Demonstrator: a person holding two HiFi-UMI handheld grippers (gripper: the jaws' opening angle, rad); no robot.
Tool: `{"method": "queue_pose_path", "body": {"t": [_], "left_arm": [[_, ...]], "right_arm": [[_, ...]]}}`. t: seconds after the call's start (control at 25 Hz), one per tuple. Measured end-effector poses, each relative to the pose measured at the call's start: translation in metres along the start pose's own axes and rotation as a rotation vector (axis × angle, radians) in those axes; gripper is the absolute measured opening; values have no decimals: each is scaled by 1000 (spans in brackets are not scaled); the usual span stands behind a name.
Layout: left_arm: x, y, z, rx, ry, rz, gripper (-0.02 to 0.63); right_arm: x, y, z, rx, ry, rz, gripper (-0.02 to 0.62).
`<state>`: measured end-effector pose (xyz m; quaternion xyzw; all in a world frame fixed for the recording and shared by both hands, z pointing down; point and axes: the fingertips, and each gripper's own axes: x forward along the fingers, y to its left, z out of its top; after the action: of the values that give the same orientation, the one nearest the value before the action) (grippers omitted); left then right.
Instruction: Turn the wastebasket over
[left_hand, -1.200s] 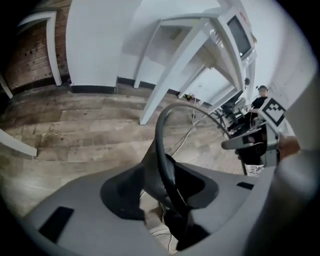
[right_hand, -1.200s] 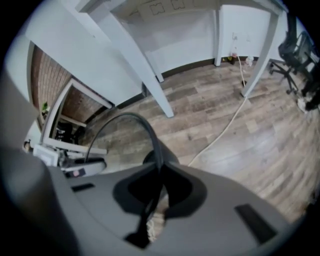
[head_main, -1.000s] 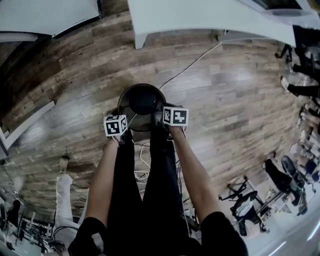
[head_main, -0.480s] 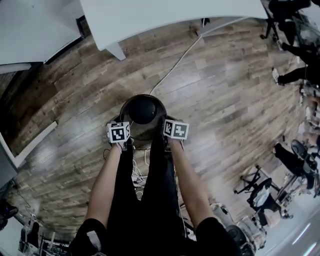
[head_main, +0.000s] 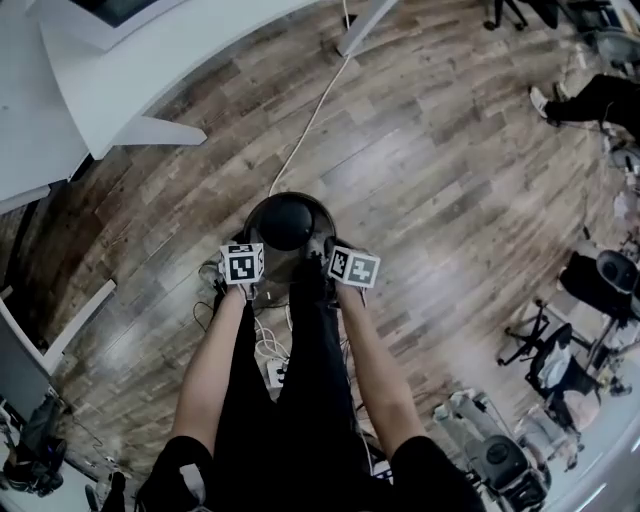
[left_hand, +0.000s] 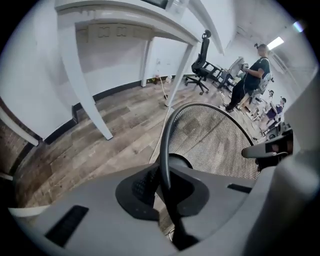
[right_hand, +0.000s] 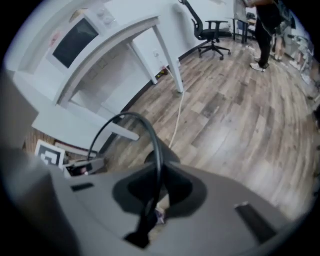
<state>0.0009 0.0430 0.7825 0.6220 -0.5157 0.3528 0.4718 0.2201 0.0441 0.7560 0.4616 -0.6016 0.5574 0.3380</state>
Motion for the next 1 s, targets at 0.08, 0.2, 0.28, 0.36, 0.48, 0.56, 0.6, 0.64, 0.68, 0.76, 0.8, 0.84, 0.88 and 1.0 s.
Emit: {"method": "queue_pose_path", "body": {"t": [0.08, 0.2, 0.28, 0.36, 0.48, 0.56, 0.6, 0.64, 0.68, 0.76, 0.8, 0.84, 0.88, 1.0], "left_arm": [[15, -27, 7, 33, 14, -15, 38], [41, -63, 17, 74, 22, -32, 38], [61, -85, 24, 94, 25, -46, 38], [84, -103, 31, 110, 27, -67, 38], [120, -124, 43, 131, 24, -90, 38], [141, -134, 48, 148, 26, -90, 38], [151, -138, 50, 155, 24, -88, 38], [162, -142, 52, 159, 21, -86, 38], [174, -144, 55, 162, 18, -83, 38], [197, -146, 60, 159, 13, -79, 38], [207, -145, 61, 153, 15, -77, 38], [215, -144, 60, 149, 19, -73, 39], [223, -143, 60, 149, 22, -70, 40], [247, -141, 61, 164, 20, -59, 40]], "right_arm": [[-4, -28, 6, 32, -18, -6, 51], [-6, -70, 11, 86, -48, -19, 51], [-4, -97, 16, 116, -66, -29, 51], [1, -122, 25, 136, -81, -42, 51], [13, -152, 42, 157, -99, -53, 51], [24, -170, 50, 167, -113, -55, 51], [31, -179, 53, 167, -120, -54, 52], [40, -188, 56, 166, -125, -53, 52], [49, -196, 60, 166, -129, -51, 51], [69, -210, 67, 169, -130, -47, 51], [79, -215, 69, 172, -127, -45, 51], [89, -219, 70, 175, -123, -42, 51], [98, -223, 71, 178, -121, -41, 51], [118, -234, 75, 182, -119, -46, 49]]}}
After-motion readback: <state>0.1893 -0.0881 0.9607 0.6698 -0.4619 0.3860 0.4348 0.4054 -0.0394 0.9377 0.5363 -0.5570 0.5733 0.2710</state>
